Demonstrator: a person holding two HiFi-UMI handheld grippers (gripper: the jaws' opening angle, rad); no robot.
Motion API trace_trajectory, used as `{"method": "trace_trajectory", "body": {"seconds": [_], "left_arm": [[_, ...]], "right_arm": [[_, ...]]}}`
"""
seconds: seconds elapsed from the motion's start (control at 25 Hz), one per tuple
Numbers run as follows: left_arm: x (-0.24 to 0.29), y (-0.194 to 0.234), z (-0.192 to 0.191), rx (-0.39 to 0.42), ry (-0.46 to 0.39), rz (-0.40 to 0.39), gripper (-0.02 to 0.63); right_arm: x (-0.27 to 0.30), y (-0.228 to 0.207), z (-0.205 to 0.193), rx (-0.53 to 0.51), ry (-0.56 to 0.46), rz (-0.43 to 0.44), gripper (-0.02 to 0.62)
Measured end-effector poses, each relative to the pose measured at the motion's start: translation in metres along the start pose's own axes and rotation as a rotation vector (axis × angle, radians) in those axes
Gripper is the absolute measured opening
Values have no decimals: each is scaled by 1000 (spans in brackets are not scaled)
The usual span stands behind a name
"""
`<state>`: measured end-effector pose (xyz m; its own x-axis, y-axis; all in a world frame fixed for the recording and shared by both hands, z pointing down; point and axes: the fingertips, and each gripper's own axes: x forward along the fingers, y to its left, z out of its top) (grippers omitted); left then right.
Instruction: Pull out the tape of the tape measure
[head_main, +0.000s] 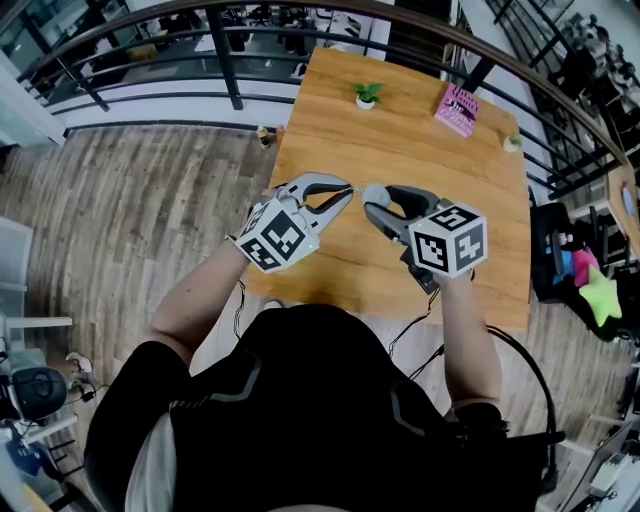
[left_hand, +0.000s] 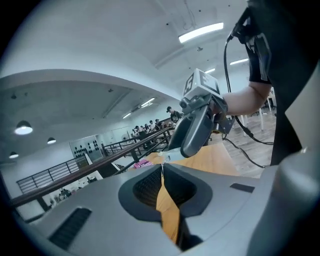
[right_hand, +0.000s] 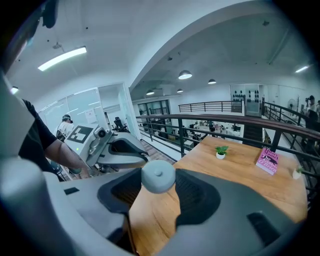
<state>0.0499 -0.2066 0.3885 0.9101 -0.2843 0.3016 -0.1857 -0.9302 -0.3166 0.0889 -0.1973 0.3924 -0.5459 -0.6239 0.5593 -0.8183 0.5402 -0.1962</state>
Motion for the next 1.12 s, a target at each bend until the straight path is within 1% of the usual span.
{"method": "trace_trajectory", "body": {"seconds": [0.12,0.2,0.24,0.36,0.44,0.64,0.84,1.12], "left_arm": [[-13,16,2,-146,-18,12,38],[-23,25,6,-209,-23,18,38],[-26,28,7,-218,-18,18,38],[-32,28,5,-209,9,17,38],[-34,26,1,-222,21,17,38],[-45,36,-9,-285,30,55,37],[-58,46,-14,-317,33,77,38],[-61,46,-16,-359,32,93,37]], "right_arm": [[-4,-6,-3,8,-5,-2,215],[-9,-6,-2,13,-16,8,215],[-11,-5,-1,14,-22,14,215],[-13,-2,2,34,-45,43,215],[-14,-2,2,46,-51,48,215],[-22,-16,-7,42,-28,-4,215],[-29,-19,-9,61,-39,-3,215],[-35,-22,-12,81,-46,-1,215]]}}
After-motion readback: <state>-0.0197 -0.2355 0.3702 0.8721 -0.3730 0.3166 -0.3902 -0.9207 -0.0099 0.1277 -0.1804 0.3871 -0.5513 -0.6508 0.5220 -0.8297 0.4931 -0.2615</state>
